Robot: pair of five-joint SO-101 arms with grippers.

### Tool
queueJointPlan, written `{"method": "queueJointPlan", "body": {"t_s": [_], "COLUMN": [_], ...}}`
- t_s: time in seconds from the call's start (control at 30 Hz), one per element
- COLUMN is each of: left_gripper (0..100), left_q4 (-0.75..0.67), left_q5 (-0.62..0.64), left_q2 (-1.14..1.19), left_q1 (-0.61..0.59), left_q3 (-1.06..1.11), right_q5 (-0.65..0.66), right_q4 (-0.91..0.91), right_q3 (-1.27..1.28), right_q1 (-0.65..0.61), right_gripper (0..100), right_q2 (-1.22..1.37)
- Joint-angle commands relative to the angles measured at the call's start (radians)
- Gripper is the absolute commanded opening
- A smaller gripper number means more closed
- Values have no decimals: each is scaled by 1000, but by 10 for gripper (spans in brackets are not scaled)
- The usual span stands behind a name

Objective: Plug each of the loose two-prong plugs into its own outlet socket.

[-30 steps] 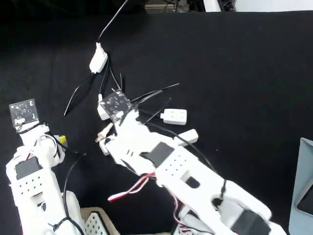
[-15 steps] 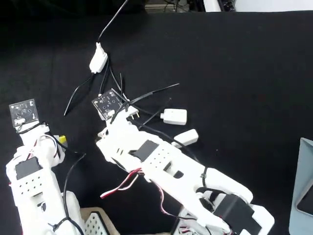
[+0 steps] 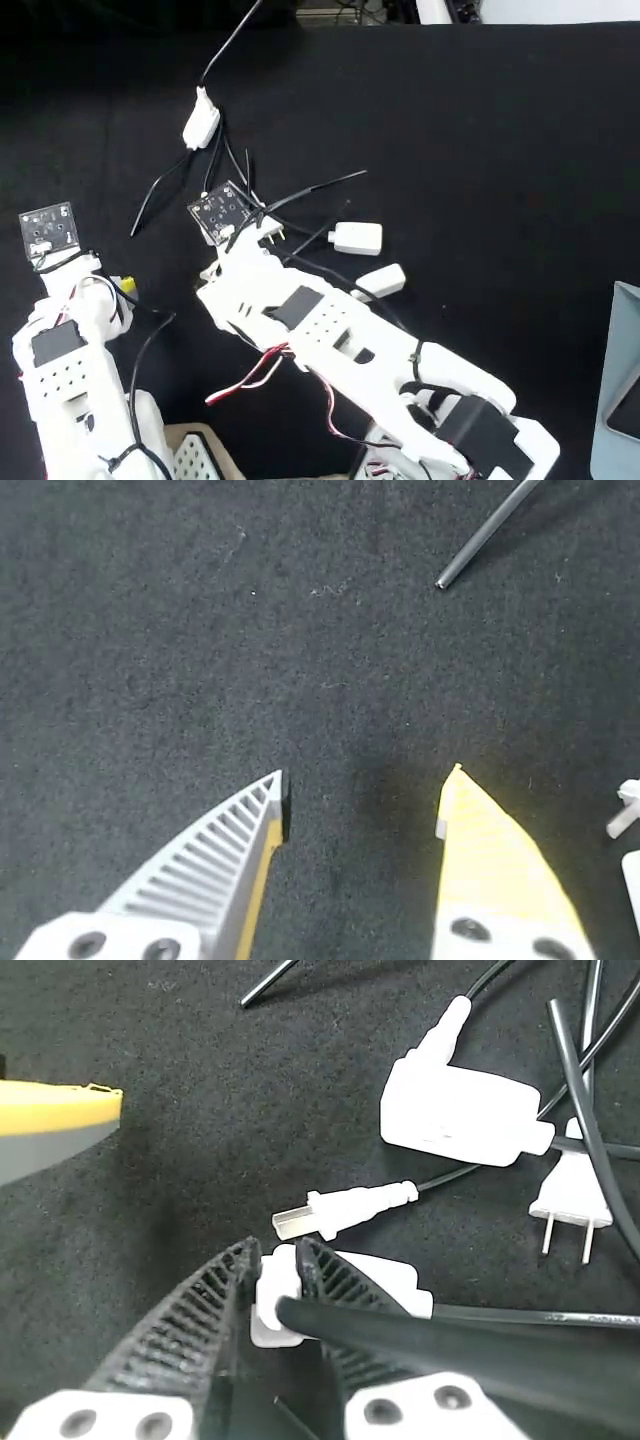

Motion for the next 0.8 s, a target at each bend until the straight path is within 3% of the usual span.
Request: {"method": "queueJointPlan", "body": {"t_s": [0.0,0.77], "left_gripper": [249,249], "left_q4": [-11,-12], "left_q5": [3,3], "left_q2": [-15,-15], "left_q1": [-10,-31], "left_q3": [-4,-4], "right_q5": [-9,-3], "right_q4": [-23,-77], "right_q3": [-15,-16], "right_q1": [-3,-3], "right_gripper": [12,12], "right_q2": [-2,107]}}
